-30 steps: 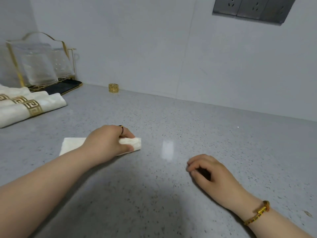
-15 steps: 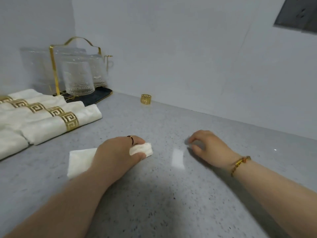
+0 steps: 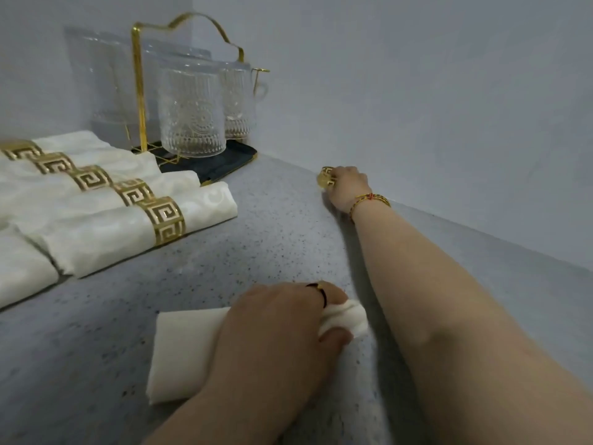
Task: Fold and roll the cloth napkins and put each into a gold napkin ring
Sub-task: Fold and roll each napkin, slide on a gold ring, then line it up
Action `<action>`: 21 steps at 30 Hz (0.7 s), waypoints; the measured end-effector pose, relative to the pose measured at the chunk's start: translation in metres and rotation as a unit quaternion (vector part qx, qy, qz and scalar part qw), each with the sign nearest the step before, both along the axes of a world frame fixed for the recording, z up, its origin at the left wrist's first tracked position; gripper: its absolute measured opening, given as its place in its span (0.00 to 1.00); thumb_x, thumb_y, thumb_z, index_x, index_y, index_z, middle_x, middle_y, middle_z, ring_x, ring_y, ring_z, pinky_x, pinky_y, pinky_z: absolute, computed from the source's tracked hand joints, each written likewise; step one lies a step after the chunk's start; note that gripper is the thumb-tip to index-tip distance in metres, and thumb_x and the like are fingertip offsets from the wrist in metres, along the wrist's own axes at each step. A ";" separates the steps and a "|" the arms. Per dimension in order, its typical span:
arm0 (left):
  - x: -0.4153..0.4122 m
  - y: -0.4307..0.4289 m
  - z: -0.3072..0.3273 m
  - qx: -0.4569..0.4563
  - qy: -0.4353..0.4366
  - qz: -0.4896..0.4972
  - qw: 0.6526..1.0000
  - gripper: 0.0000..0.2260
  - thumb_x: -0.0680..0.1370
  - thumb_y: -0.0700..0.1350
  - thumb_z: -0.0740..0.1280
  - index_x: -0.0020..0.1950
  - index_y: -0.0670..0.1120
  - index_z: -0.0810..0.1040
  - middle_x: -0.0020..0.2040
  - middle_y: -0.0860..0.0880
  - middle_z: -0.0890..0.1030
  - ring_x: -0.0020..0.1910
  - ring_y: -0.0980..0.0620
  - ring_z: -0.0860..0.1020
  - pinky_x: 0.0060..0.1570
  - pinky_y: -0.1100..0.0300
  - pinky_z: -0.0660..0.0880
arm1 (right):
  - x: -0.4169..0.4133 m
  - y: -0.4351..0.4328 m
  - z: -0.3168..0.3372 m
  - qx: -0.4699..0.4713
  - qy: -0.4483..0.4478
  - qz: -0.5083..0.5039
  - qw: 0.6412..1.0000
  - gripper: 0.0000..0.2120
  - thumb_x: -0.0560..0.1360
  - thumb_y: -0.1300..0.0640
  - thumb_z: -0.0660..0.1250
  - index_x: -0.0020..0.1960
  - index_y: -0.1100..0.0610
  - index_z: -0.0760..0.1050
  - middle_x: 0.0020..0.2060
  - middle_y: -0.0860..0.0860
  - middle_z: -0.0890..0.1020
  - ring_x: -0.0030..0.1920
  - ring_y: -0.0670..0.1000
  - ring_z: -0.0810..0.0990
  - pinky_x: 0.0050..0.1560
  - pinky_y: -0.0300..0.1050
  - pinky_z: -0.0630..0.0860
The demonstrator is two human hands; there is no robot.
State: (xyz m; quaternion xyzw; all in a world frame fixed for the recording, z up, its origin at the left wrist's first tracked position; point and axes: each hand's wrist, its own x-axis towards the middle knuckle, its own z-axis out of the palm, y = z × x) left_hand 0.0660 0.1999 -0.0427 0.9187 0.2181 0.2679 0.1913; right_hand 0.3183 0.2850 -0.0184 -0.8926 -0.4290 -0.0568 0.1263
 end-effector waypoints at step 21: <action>-0.006 -0.015 0.007 -0.048 -0.020 -0.029 0.998 0.14 0.73 0.60 0.61 0.58 0.60 0.73 0.45 0.60 0.75 0.46 0.59 0.72 0.43 0.66 0.63 | -0.095 -0.203 0.034 0.214 0.211 0.033 0.953 0.11 0.73 0.67 0.65 0.32 0.62 0.74 0.50 0.64 0.79 0.53 0.58 0.77 0.54 0.44 0.68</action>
